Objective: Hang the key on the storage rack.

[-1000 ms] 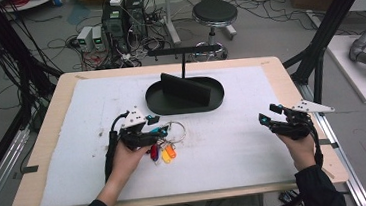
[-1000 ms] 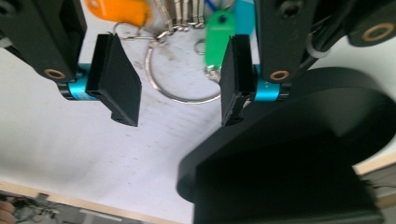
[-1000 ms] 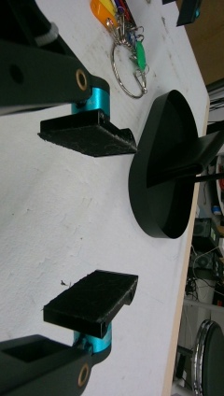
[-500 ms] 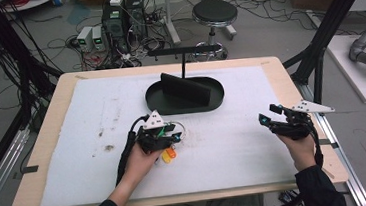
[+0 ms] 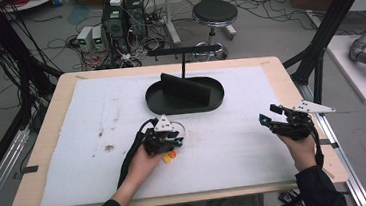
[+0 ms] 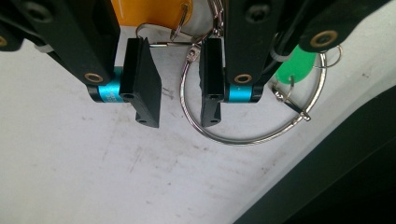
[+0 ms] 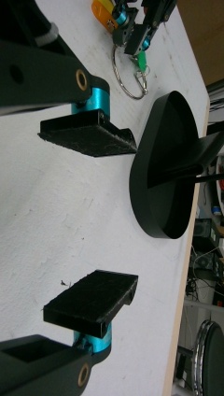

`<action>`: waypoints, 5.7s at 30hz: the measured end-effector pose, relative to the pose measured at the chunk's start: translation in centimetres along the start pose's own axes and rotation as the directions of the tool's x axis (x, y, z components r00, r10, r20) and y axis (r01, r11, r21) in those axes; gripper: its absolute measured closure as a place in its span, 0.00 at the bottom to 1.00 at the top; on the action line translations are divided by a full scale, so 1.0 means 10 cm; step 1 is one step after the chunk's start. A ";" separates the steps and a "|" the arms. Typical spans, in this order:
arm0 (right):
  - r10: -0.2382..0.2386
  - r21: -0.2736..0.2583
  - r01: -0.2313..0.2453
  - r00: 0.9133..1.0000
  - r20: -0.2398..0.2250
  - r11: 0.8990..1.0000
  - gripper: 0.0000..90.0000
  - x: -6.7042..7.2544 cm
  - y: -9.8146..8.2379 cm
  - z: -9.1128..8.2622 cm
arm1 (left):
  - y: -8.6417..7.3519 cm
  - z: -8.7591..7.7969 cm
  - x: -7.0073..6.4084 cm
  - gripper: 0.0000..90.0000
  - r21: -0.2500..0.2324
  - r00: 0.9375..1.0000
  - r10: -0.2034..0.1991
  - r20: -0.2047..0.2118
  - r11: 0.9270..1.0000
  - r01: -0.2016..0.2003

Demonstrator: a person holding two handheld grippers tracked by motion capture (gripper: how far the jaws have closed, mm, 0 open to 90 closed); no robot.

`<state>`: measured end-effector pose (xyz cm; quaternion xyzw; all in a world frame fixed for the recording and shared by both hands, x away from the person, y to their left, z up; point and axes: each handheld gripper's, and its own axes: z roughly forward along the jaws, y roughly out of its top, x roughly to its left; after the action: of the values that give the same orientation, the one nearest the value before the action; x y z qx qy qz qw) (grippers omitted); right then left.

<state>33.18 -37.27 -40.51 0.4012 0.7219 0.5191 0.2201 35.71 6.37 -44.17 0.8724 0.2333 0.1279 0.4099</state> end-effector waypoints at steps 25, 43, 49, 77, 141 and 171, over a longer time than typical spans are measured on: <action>-0.001 -0.002 0.001 1.000 -0.010 1.000 0.36 0.00 0.00 0.00 | 0.00 -0.05 0.03 0.96 -0.032 0.999 -0.006 0.040 0.999 0.007; 0.004 -0.011 -0.004 1.000 -0.012 1.000 0.36 0.00 0.01 -0.01 | 0.03 -0.50 0.18 0.96 -0.212 0.997 -0.074 -0.031 0.975 0.065; 0.005 -0.011 -0.005 1.000 -0.013 1.000 0.36 0.00 0.01 0.00 | -0.01 -0.62 0.27 0.96 -0.254 0.990 -0.111 -0.091 0.963 0.085; 0.004 0.000 -0.004 1.000 -0.021 1.000 0.36 0.01 0.01 0.03 | -0.10 -0.55 0.42 0.89 -0.227 0.979 -0.158 -0.128 0.966 0.126; 0.006 -0.002 -0.006 1.000 -0.013 1.000 0.36 -0.01 0.01 0.03 | 0.14 -1.01 0.36 0.96 -0.333 0.981 -0.121 -0.151 0.941 0.064; 0.015 -0.006 -0.015 1.000 -0.011 1.000 0.36 -0.03 0.01 0.04 | 0.58 -1.36 0.54 0.96 -0.422 0.977 -0.119 -0.179 0.906 0.033</action>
<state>33.68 -37.25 -40.60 0.4032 0.7185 0.5249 0.2136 36.48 14.87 -30.89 0.7378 0.2749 0.2458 0.5654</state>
